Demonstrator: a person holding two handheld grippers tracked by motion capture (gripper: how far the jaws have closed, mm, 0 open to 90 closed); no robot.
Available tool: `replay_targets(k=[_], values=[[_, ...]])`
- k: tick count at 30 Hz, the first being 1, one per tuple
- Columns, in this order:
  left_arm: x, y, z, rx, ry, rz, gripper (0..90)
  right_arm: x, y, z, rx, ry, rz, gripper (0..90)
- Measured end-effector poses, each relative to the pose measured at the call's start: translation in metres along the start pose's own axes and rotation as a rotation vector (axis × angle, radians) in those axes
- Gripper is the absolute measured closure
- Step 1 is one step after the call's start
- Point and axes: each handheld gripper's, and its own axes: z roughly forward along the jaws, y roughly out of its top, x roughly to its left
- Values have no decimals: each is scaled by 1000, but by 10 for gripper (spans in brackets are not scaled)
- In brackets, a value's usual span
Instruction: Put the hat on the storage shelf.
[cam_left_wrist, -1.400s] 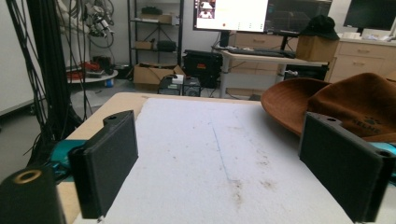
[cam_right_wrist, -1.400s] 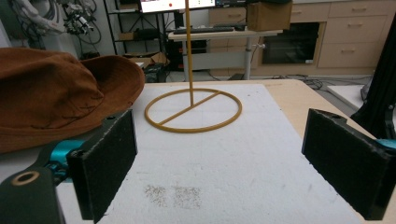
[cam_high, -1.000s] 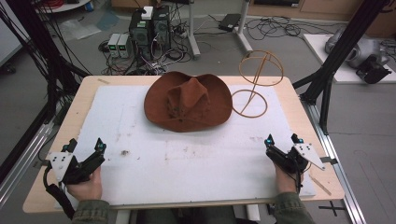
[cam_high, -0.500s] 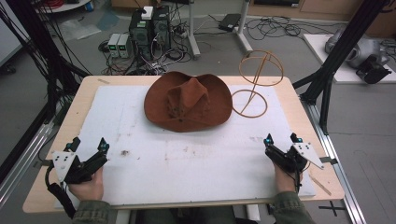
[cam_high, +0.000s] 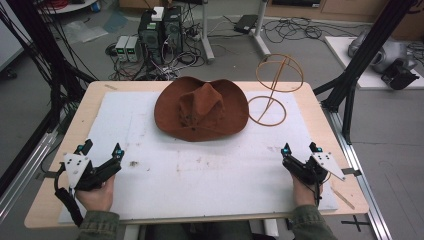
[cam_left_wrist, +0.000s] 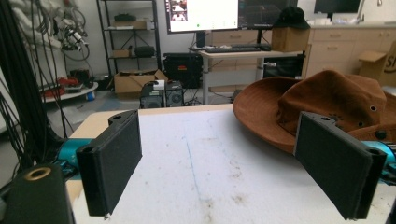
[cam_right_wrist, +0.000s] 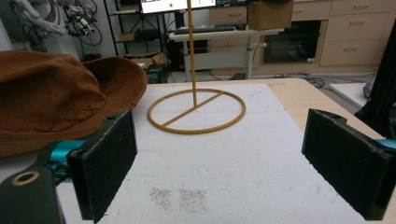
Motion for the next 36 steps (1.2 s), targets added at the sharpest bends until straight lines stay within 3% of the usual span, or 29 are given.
replay_targets(k=[3, 8, 15, 21, 26, 32, 36], values=[[-7, 10, 16, 33, -49, 25, 156, 0, 0, 2, 6, -1, 3, 95], [-18, 20, 29, 36, -80, 34, 156, 0, 0, 2, 9, -3, 7, 95], [-36, 28, 49, 59, -106, 16, 157, 0, 0, 2, 12, 4, 10, 95], [-39, 34, 64, 119, -111, 27, 156, 0, -1, 4, 22, 8, 18, 95], [-39, 42, 77, 166, -117, 2, 153, 2, 0, 4, 18, 11, 14, 95], [-48, 48, 96, 220, -135, 19, 153, 5, 0, 4, 7, 16, 3, 95], [-55, 48, 108, 250, -156, 5, 153, 5, 1, 3, 6, 18, 9, 95]])
